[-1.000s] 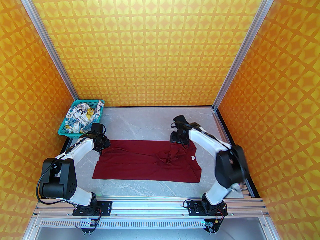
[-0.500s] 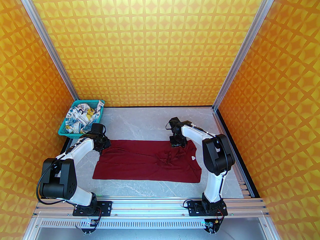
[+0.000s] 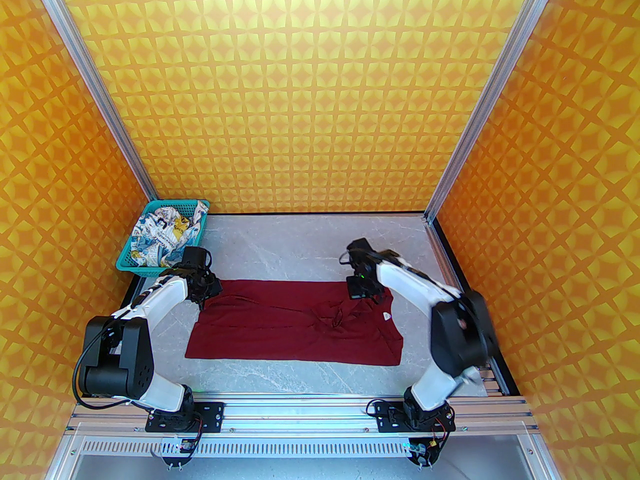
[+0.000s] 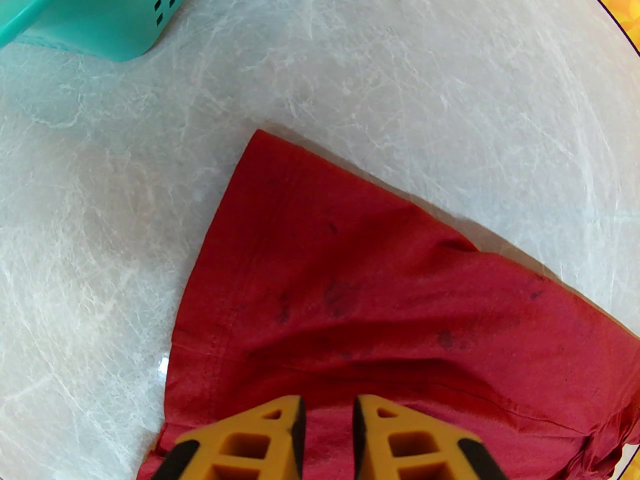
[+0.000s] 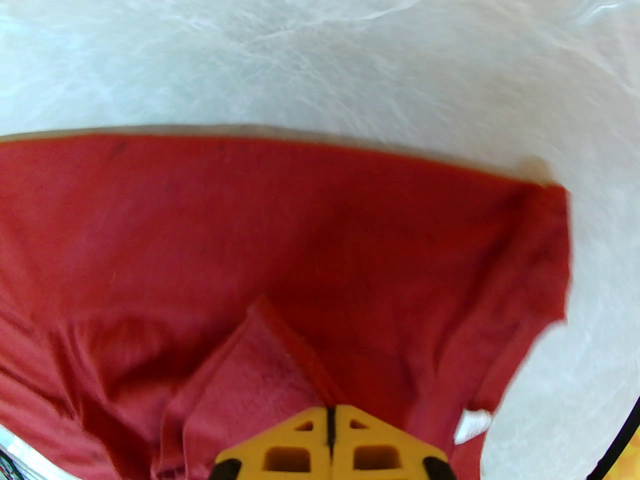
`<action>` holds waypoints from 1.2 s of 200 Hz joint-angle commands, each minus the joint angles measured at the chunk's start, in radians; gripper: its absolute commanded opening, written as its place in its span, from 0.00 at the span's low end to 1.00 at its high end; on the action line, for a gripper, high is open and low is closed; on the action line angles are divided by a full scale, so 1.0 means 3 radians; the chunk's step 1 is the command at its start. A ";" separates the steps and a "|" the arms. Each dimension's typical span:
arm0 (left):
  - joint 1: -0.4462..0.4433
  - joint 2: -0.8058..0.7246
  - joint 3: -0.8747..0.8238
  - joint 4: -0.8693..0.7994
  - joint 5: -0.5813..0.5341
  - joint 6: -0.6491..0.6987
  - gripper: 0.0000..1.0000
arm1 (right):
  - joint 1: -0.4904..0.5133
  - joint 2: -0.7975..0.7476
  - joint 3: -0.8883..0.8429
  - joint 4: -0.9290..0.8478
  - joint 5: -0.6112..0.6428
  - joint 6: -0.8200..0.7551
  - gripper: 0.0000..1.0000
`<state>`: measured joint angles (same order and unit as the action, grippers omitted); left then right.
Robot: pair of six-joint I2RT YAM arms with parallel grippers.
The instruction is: Fold and stack the mixed laundry pile
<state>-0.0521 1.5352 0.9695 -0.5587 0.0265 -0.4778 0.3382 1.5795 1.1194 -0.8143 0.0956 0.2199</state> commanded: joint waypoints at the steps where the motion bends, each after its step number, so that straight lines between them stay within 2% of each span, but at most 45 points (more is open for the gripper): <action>1: 0.0020 -0.0048 0.0033 0.0073 0.0047 0.0042 0.22 | -0.0007 -0.0362 -0.0385 0.0294 -0.0009 0.0189 0.00; 53: 0.0025 -0.0001 0.0063 0.0080 0.0045 0.0024 0.22 | -0.0004 -0.1288 -0.1383 0.0963 -0.0033 0.0680 0.00; 62: 0.0025 0.0010 0.0066 0.0081 0.0049 0.0017 0.22 | -0.0005 -0.1412 -0.1534 0.1085 -0.0118 0.0772 0.14; 78: 0.0025 0.0007 0.0087 0.0061 0.0053 0.0002 0.22 | -0.0003 -0.1595 -0.1722 0.1170 -0.0185 0.0917 0.29; 101: 0.0025 -0.0061 0.0062 0.0049 0.0050 -0.0002 0.22 | -0.0004 -0.1925 -0.1870 0.1025 -0.0126 0.1053 0.33; 128: 0.0025 -0.0117 0.0038 0.0064 0.0052 -0.0015 0.23 | -0.0004 -0.2158 -0.1629 0.0530 0.0024 0.1130 0.42; 146: 0.0026 -0.0102 0.0056 0.0057 0.0054 -0.0020 0.23 | -0.0013 -0.1888 -0.1225 0.0130 0.0100 0.1150 0.54; 170: 0.0024 -0.0112 0.0062 0.0057 0.0075 -0.0014 0.23 | -0.0085 -0.1131 -0.0638 -0.0056 -0.0271 0.1093 0.61; 188: 0.0021 -0.0126 0.0054 0.0065 0.0120 -0.0018 0.23 | -0.0205 -0.0674 -0.0343 0.0095 -0.0657 0.1190 0.61; 209: 0.0008 -0.0132 0.0023 0.0090 0.0174 -0.0017 0.23 | -0.0210 -0.0205 0.0098 0.0237 -0.0880 0.1066 0.60; 225: 0.0005 -0.0137 -0.0001 0.0122 0.0190 -0.0028 0.23 | -0.0187 0.0244 0.0509 0.0028 -0.0966 0.0895 0.54; 240: 0.0000 -0.0138 -0.0015 0.0138 0.0216 -0.0031 0.23 | -0.0101 0.0533 0.0682 -0.0037 -0.0926 0.0751 0.53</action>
<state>-0.0521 1.5150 0.9695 -0.5415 0.0570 -0.4789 0.2798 1.6268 1.2289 -0.7727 -0.1253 0.5179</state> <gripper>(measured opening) 0.227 0.537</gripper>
